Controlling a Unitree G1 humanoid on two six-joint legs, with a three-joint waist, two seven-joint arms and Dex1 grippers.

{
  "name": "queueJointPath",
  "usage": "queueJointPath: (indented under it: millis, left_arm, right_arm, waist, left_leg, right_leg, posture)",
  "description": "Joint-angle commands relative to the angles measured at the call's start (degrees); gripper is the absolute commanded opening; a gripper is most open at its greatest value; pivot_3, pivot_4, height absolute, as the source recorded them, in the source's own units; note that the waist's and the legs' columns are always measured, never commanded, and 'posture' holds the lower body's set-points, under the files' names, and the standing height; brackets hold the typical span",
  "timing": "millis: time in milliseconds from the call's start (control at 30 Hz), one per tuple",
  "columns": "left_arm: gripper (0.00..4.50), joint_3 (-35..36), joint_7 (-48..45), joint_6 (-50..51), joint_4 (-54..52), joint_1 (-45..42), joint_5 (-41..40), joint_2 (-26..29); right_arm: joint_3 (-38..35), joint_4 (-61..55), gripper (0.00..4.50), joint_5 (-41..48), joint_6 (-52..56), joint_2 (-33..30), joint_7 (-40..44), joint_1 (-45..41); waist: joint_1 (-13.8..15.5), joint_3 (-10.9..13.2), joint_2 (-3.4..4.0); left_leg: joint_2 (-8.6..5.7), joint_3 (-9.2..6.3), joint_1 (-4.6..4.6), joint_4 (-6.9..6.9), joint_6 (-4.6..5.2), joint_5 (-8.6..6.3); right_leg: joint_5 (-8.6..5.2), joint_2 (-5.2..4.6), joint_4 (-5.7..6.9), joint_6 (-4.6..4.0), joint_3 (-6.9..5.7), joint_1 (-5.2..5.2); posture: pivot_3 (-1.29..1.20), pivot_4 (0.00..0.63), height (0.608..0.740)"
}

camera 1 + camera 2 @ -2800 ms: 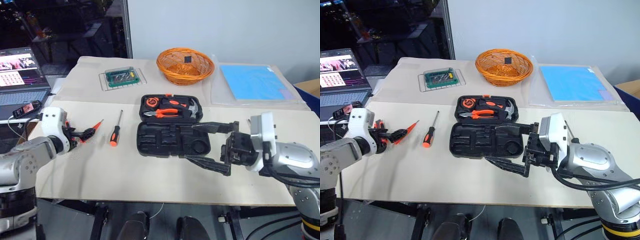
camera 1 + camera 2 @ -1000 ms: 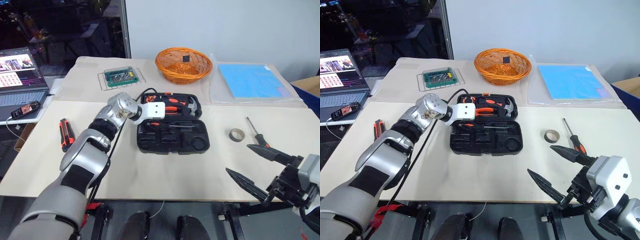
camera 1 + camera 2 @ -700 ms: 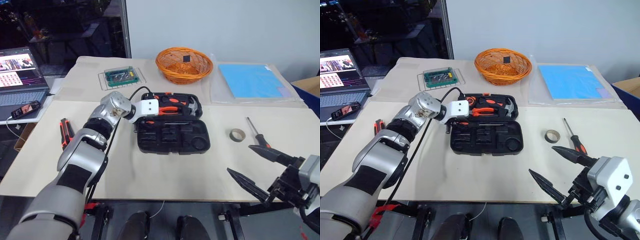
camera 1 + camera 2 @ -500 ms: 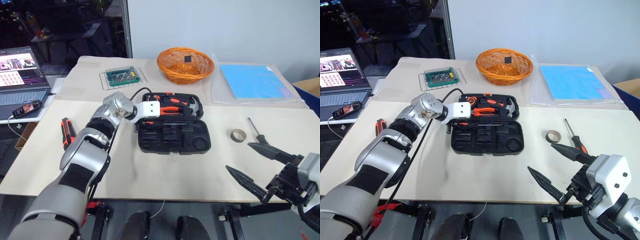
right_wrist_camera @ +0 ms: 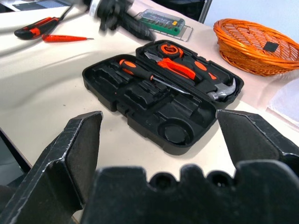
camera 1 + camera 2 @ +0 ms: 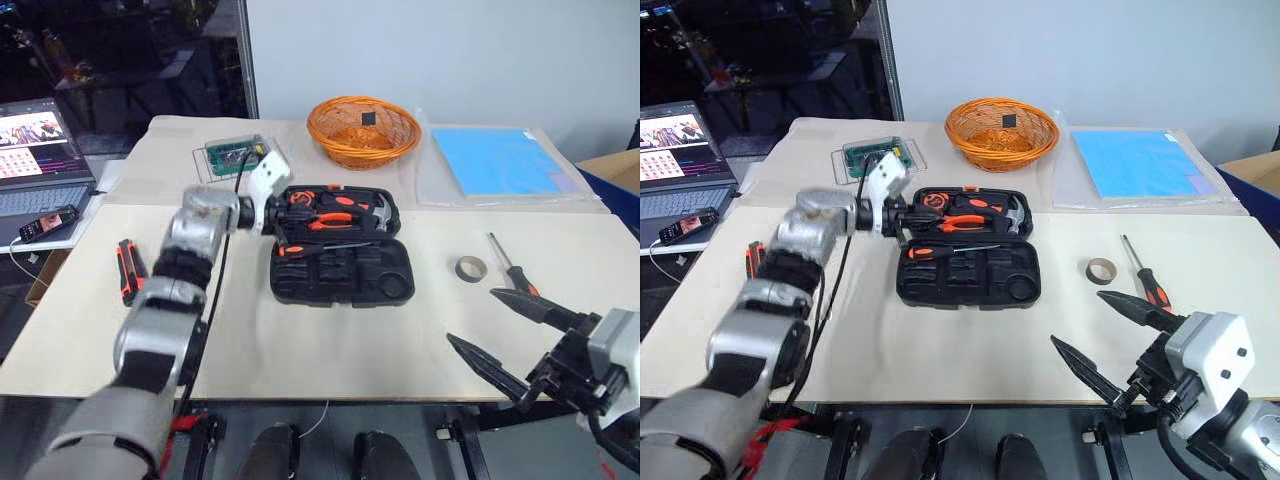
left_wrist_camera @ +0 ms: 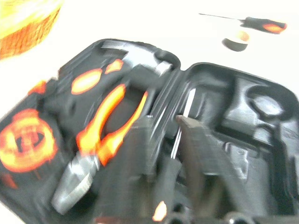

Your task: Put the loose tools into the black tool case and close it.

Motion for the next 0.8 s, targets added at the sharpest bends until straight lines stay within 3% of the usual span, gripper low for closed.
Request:
queueJointPath:
  millis: [33, 267, 567, 667, 800]
  left_arm:
    - [0.04, 0.41, 11.74, 2.01, -8.99, 4.48, 0.5, -4.39]
    - [0.04, -10.95, 14.06, 2.51, -6.27, 10.83, 9.16, -2.46]
    - [0.04, -7.45, 14.05, 3.09, -13.99, 10.92, 2.99, -4.23]
    - [0.04, -8.39, 14.15, 3.24, -12.14, 10.37, 4.45, -2.9]
    - [0.04, -8.51, 16.47, 1.07, -6.94, 7.38, 4.11, -6.68]
  right_arm:
    - [1.52, -1.35, 4.5, -1.02, -0.39, 0.14, -2.47, -1.1]
    - [4.93, -0.52, 4.5, -2.24, 4.53, -2.98, -7.4, -4.01]
    - [0.29, 4.0, 4.5, -4.61, 8.06, -2.06, -11.03, -2.74]
    - [0.61, 5.39, 4.5, -6.72, 8.15, -1.84, -12.11, -3.74]
    - [1.72, 3.76, 4.5, -3.14, 11.04, -1.81, -15.22, -7.62]
  waist:
    - [0.39, 0.01, -0.03]
    - [0.61, -0.53, 0.17]
    - [0.53, -0.94, 0.28]
    - [0.56, -0.94, 0.28]
    - [0.76, -0.94, 0.3]
  left_leg:
    - [-0.01, 0.0, -0.01, 0.03, -0.01, 0.0]
    - [-0.01, 0.08, 0.05, 0.05, -0.36, -0.2]
    - [0.08, 0.14, 0.62, -0.01, -0.45, -0.3]
    - [0.06, 0.14, 0.51, -0.01, -0.44, -0.3]
    - [0.03, 0.15, 0.51, -0.01, -0.43, -0.3]
  right_leg:
    - [0.04, -0.02, -0.01, 0.03, 0.02, 0.0]
    - [0.2, 0.04, -0.07, 0.06, 0.12, 0.04]
    - [-0.14, -0.3, -0.24, 0.38, 0.17, 0.66]
    - [-0.04, -0.27, -0.28, 0.5, 0.16, 0.54]
    - [-0.04, -0.19, -0.25, 0.51, 0.14, 0.51]
  posture:
    - [0.0, 0.15, 0.74]
    - [0.0, 0.15, 0.74]
    - [0.0, 0.15, 0.74]
    - [0.0, 0.15, 0.74]
    - [0.0, 0.15, 0.74]
